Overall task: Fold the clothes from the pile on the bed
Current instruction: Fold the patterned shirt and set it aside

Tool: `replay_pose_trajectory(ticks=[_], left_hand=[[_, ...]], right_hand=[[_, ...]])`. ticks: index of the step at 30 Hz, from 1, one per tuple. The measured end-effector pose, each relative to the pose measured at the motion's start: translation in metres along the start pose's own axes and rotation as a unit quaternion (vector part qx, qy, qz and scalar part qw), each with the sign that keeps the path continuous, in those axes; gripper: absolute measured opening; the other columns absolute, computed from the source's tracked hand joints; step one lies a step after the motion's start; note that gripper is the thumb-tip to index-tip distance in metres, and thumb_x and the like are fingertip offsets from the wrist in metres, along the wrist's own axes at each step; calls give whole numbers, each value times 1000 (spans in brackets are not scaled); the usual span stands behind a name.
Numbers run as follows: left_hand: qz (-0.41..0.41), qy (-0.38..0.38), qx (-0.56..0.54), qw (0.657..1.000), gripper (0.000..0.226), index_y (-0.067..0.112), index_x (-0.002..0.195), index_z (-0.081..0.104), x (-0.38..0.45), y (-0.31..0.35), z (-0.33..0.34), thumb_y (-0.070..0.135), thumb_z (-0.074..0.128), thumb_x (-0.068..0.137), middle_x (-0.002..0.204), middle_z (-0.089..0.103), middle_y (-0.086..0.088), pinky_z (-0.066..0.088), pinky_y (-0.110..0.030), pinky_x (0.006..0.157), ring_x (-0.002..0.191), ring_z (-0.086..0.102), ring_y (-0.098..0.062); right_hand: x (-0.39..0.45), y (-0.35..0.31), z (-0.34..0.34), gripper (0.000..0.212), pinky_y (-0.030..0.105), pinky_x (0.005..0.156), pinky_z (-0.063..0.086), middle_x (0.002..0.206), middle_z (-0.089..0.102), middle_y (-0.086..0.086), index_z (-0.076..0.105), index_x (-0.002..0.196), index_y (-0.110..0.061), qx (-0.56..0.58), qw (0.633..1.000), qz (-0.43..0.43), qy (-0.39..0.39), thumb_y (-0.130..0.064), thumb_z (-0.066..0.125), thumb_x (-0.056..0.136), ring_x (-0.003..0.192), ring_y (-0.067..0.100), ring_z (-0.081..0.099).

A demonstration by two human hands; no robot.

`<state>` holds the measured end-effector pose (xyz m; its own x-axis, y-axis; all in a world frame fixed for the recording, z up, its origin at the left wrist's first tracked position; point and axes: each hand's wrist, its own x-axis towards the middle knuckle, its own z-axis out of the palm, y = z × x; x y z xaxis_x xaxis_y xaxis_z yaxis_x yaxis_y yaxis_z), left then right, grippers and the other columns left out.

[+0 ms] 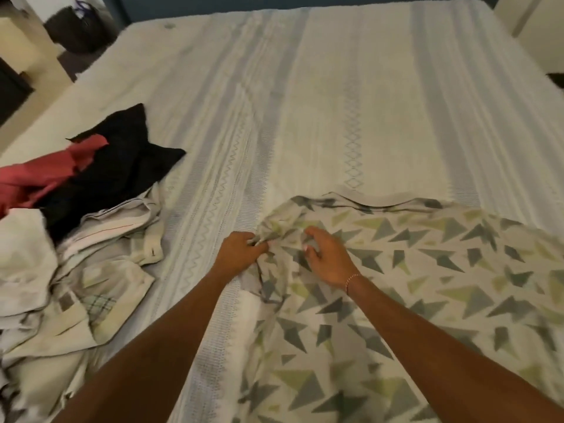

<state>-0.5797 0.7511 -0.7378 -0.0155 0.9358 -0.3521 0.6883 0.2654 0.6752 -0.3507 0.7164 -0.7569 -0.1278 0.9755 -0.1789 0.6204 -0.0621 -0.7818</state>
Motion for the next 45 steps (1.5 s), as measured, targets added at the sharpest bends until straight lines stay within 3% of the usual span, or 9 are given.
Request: replay_pose_trajectory(ticks=[3, 8, 12, 18, 24, 31, 36, 39, 45], left_hand=[[-39, -73, -143, 986, 36, 4, 87, 78, 3, 1, -22, 38, 85, 78, 81, 77, -7, 51, -23, 61, 70, 71, -14], [-81, -114, -48, 989, 36, 14, 67, 65, 16, -29, -79, 38, 92, 67, 60, 66, 6, 43, -16, 49, 53, 61, -2], [-86, -15, -74, 993, 35, 9, 67, 63, 24, -47, -105, 31, 89, 73, 52, 58, 6, 40, -17, 45, 49, 56, -5], [-181, -29, -414, 892, 47, -7, 119, 63, 14, -68, -66, 20, 80, 84, 109, 73, -22, 61, -46, 83, 101, 72, -34], [-134, 39, -402, 905, 8, 17, 99, 67, 17, -59, -54, 24, 64, 99, 101, 75, -11, 58, -43, 84, 96, 71, -28], [-5, 207, -252, 945, 19, 18, 104, 67, 21, -67, -38, 34, 56, 102, 98, 72, -1, 56, -40, 85, 93, 67, -17], [-17, 279, -112, 953, 41, 5, 86, 62, 31, -75, -36, 43, 56, 100, 79, 63, -6, 48, -39, 71, 78, 60, -27], [-93, 254, -153, 951, 45, 7, 77, 56, 31, -79, -39, 48, 66, 93, 76, 61, -7, 48, -40, 69, 74, 56, -24], [-202, 30, -293, 934, 28, 5, 84, 63, 12, -76, -57, 23, 84, 82, 87, 71, -13, 61, -37, 63, 78, 70, -24]], right_hand=[[30, -10, 16, 57, 43, 125, 16, 165, 21, 9, 33, 156, -21, -56, 998, 22, 0, -35, 51, 103, 154, 31, 14], [43, -30, 45, 103, 72, 110, -13, 159, -37, 12, -15, 152, -54, -249, 958, 104, -95, -96, 34, 72, 145, 46, -31], [45, -35, 61, 121, 79, 104, -18, 152, -47, 15, -32, 146, -50, -291, 946, 125, -64, -109, 19, 53, 140, 48, -39], [41, -27, 60, 96, 71, 115, -4, 167, -6, 19, -4, 161, -26, -329, 942, 50, 51, -85, 16, 87, 152, 45, -5], [84, -8, 10, 55, 51, 100, 47, 158, 36, 15, 22, 158, -12, -334, 923, 12, 190, -19, 40, 107, 126, 38, 49], [138, -21, -26, 16, 36, 76, 54, 98, 72, 15, 77, 102, -9, -223, 966, 31, 130, -18, 66, 95, 89, 31, 67], [135, -23, -6, 26, 37, 93, 50, 126, 61, 21, 68, 123, -6, -192, 968, 45, 157, -9, 58, 99, 112, 36, 61], [90, -30, 28, 37, 48, 118, 34, 149, 45, 19, 53, 139, -7, -165, 975, -67, 134, -11, 50, 102, 138, 34, 42], [-46, -94, 90, 50, 31, 61, 51, 71, 57, -11, 53, 73, -26, -249, 966, -24, 61, -71, 43, 90, 63, 11, 57]])
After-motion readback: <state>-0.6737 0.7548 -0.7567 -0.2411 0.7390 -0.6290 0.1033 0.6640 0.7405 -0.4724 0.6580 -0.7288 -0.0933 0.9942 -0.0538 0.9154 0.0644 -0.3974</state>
